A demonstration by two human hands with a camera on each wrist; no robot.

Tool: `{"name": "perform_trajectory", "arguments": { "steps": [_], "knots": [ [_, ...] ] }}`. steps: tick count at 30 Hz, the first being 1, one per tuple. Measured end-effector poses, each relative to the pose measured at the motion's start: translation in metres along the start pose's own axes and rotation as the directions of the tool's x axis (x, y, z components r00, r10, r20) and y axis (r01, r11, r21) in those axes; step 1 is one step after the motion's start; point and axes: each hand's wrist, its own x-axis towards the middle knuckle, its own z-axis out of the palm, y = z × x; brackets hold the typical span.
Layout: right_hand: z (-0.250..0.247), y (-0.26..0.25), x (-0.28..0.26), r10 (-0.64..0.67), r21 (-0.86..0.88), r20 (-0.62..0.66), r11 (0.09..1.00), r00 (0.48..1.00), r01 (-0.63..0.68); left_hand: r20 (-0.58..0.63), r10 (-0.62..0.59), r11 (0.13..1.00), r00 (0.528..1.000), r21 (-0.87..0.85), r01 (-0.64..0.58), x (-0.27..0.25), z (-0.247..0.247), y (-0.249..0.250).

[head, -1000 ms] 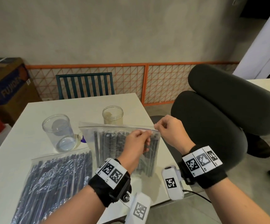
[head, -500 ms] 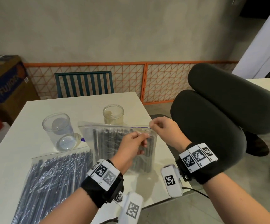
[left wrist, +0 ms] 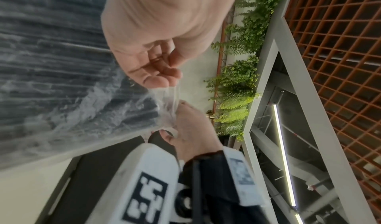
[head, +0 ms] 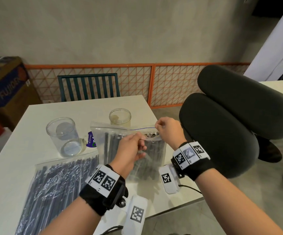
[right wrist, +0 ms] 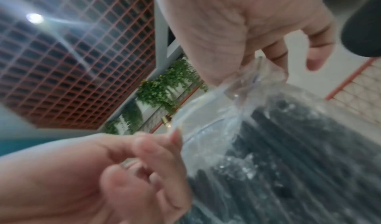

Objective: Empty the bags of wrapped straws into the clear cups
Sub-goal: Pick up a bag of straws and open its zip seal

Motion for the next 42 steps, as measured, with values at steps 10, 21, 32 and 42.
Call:
{"name": "perform_trajectory", "arguments": {
  "steps": [10,21,32,42],
  "knots": [
    [0.013,-0.031,-0.022,-0.178,-0.180,0.079,0.965,0.981,0.190,-0.084,0.039,0.997,0.996,0.072,-0.033,0.004,-0.023,0.016],
    [0.022,-0.033,-0.003,-0.135,-0.198,0.041,0.970,0.990,0.141,-0.068,0.072,0.994,0.995,0.091,-0.066,-0.003,-0.034,0.008],
    [0.036,-0.049,-0.015,-0.223,-0.083,0.024,0.971,0.975,0.224,-0.097,0.114,0.977,0.989,0.191,-0.093,0.003,-0.056,0.025],
    [0.036,-0.044,-0.003,-0.132,-0.012,-0.070,0.991,0.989,0.131,-0.090,0.148,0.930,0.985,0.351,-0.108,-0.011,-0.071,0.019]
  ]
}}
